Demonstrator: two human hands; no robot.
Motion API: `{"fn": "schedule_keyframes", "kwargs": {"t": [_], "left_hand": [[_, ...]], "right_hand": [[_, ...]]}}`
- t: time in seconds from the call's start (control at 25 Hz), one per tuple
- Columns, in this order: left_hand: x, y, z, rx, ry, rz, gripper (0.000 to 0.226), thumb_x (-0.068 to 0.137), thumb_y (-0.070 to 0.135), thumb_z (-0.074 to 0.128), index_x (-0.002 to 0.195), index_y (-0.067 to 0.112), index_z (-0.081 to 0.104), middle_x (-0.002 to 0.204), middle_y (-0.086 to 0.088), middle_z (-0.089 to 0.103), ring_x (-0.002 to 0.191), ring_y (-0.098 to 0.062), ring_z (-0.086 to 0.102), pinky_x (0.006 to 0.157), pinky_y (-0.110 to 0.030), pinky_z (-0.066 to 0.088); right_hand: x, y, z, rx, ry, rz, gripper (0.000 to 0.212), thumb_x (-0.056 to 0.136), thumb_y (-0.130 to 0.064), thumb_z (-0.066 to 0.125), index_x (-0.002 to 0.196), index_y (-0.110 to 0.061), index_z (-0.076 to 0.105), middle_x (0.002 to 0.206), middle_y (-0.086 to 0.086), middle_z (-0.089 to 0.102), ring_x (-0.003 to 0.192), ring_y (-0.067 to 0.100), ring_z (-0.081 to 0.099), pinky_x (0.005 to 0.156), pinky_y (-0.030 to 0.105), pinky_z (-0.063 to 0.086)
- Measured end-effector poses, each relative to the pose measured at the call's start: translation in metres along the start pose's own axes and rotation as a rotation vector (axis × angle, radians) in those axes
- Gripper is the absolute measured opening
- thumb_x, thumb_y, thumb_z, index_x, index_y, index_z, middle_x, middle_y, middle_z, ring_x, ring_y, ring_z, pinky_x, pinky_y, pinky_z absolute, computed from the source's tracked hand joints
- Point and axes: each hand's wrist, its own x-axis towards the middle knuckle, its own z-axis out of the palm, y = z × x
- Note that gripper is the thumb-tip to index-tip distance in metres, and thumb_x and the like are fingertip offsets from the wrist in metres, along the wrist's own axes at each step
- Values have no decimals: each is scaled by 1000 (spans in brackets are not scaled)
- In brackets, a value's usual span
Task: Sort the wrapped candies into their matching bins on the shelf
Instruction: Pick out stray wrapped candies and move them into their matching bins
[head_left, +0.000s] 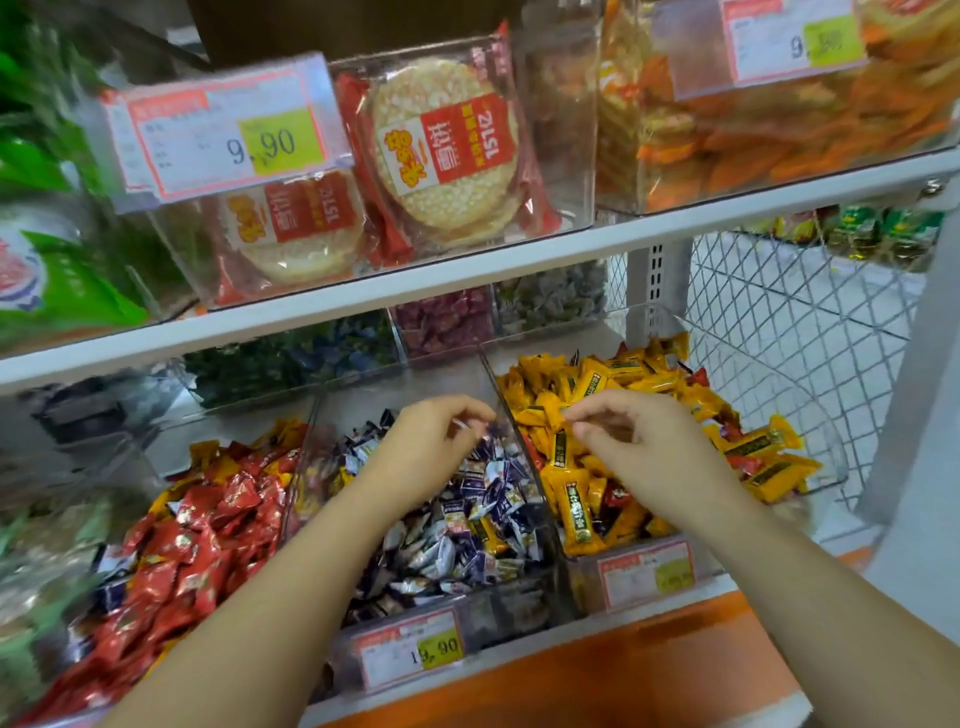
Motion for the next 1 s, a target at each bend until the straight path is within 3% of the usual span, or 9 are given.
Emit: {"fn": "schedule_keyframes", "kwargs": {"t": [0.12, 0.2, 0.36, 0.48, 0.64, 0.76, 0.8, 0.92, 1.0], "left_hand": [[-17, -18, 8, 52, -369, -15, 20, 93, 12, 53, 105, 23, 66, 94, 10, 63, 81, -4, 58, 70, -11, 45], [-23, -22, 16, 174, -527, 48, 29, 92, 7, 53, 113, 23, 66, 101, 11, 62, 87, -4, 55, 73, -13, 44], [-20, -25, 26, 349, -567, 111, 45, 89, -4, 50, 118, 27, 63, 116, 2, 54, 98, -19, 55, 88, -38, 47], [-17, -29, 32, 495, -587, 117, 54, 86, -6, 52, 123, 34, 57, 114, 0, 41, 99, -21, 48, 84, -41, 48], [-15, -33, 33, 459, -514, 121, 34, 87, 11, 59, 115, 30, 60, 106, 3, 39, 94, -17, 47, 82, -38, 47], [-19, -31, 21, 248, -378, 124, 6, 86, 20, 63, 92, 19, 62, 104, 0, 48, 94, -17, 50, 86, -33, 43], [-21, -28, 14, 165, -313, 112, 8, 87, 22, 63, 87, 14, 61, 100, -2, 52, 92, -16, 51, 84, -28, 43], [-23, -10, -9, -80, -49, 31, 8, 92, 25, 56, 92, 17, 59, 93, 2, 62, 77, -6, 59, 67, -14, 43], [-15, 8, -17, -193, 89, 0, 5, 93, 25, 55, 97, 25, 58, 91, 8, 65, 67, 0, 60, 61, -20, 47]], "right_hand": [[-2, -9, 16, -100, -186, -22, 25, 89, -28, 60, 113, -29, 64, 103, -10, 65, 93, 5, 59, 71, 6, 40], [-1, -11, 22, -119, -244, -13, 37, 88, -32, 61, 124, -27, 57, 108, -15, 60, 93, -1, 57, 68, 4, 37], [0, -14, 25, -131, -240, -13, 42, 87, -33, 61, 128, -27, 53, 102, -20, 54, 89, -5, 55, 67, 5, 39], [0, -13, 24, -133, -255, -13, 44, 88, -33, 60, 130, -28, 51, 99, -22, 52, 85, -9, 52, 65, 6, 39], [0, -11, 22, -114, -283, -4, 47, 87, -33, 61, 132, -29, 49, 103, -20, 54, 90, -6, 53, 70, 6, 40], [1, -9, 19, -107, -252, -25, 40, 87, -31, 62, 126, -27, 56, 110, -15, 60, 91, -4, 56, 72, 6, 41], [1, -8, 17, -91, -214, -30, 35, 87, -29, 62, 121, -26, 60, 110, -14, 63, 91, -3, 57, 74, 7, 42], [2, -6, 8, 6, -46, -10, 21, 87, -22, 62, 108, -25, 67, 97, -15, 65, 88, -1, 57, 77, 12, 46], [3, -3, 0, 48, 63, 9, 17, 88, -20, 62, 102, -25, 68, 91, -16, 64, 87, 0, 57, 71, 9, 43]]}}
